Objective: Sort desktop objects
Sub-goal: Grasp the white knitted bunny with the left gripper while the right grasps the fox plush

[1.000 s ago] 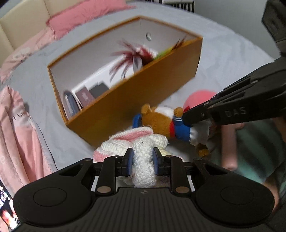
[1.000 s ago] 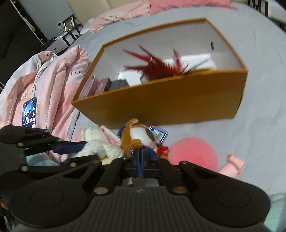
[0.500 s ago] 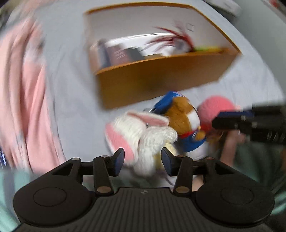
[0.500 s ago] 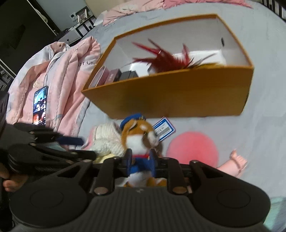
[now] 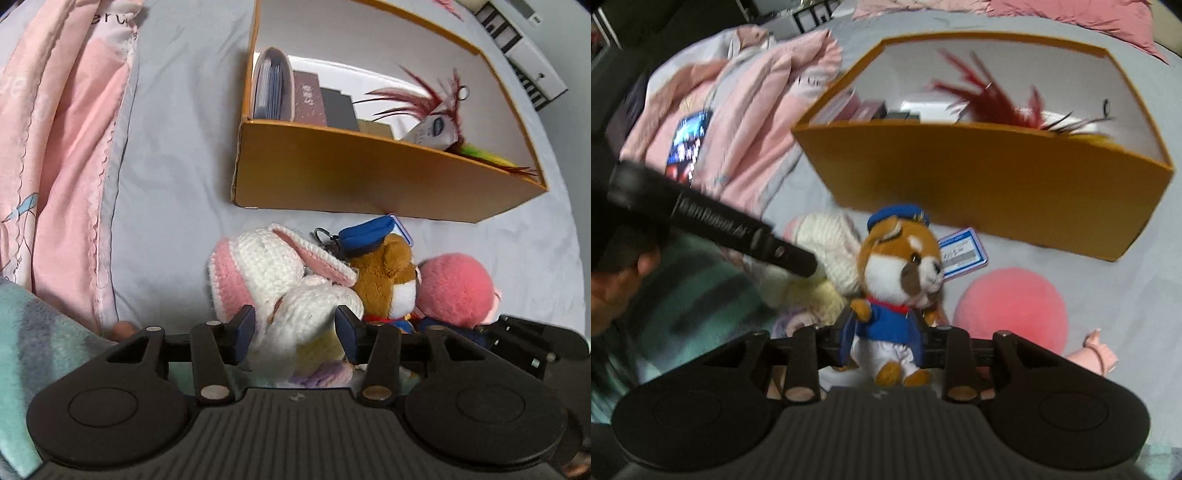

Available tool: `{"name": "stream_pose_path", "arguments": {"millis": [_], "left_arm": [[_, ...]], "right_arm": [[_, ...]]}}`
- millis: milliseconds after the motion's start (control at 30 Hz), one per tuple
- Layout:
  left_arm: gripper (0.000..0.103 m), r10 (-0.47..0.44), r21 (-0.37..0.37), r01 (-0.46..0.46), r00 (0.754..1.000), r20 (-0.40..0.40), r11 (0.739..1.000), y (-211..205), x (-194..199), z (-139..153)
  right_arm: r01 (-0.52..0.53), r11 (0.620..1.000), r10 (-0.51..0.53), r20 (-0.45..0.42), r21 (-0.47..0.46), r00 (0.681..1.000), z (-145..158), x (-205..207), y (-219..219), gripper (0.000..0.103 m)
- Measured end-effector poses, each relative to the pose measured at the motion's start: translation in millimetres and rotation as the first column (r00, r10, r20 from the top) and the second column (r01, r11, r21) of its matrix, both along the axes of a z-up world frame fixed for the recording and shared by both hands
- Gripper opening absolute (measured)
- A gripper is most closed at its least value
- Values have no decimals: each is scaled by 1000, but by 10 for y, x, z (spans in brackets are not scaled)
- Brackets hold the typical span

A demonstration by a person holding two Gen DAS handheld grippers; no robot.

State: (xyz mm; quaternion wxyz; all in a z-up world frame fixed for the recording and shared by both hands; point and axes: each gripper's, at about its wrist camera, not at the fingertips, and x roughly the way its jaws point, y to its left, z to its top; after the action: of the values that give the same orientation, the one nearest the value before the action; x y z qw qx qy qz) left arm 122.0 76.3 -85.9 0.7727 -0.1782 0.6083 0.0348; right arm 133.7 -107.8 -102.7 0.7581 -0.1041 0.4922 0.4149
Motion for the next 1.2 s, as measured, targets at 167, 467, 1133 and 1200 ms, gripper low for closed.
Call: {"name": "stream_pose_path", "arguments": {"millis": [167,467,1133,1200], "left_arm": [[70,12,-5,-12,1000,-29,1000,-2,80,-95],[86,0,46,3,998,-65,999,-93,231,-314],[48,-21,69,14,995,100,998,-47,-262,-120],[46,-10,39,6,993,115,999,-3,-258,-94]], "right_arm": [[-10,1000,10,-8,-27,1000,-166,16,128,36],[10,1000,-10,-74,-5,997,-355,171,212,45],[76,997,-74,-40,33,996,-191,58,43,34],[92,995,-90,-39,48,995,-117,48,-20,34]]}}
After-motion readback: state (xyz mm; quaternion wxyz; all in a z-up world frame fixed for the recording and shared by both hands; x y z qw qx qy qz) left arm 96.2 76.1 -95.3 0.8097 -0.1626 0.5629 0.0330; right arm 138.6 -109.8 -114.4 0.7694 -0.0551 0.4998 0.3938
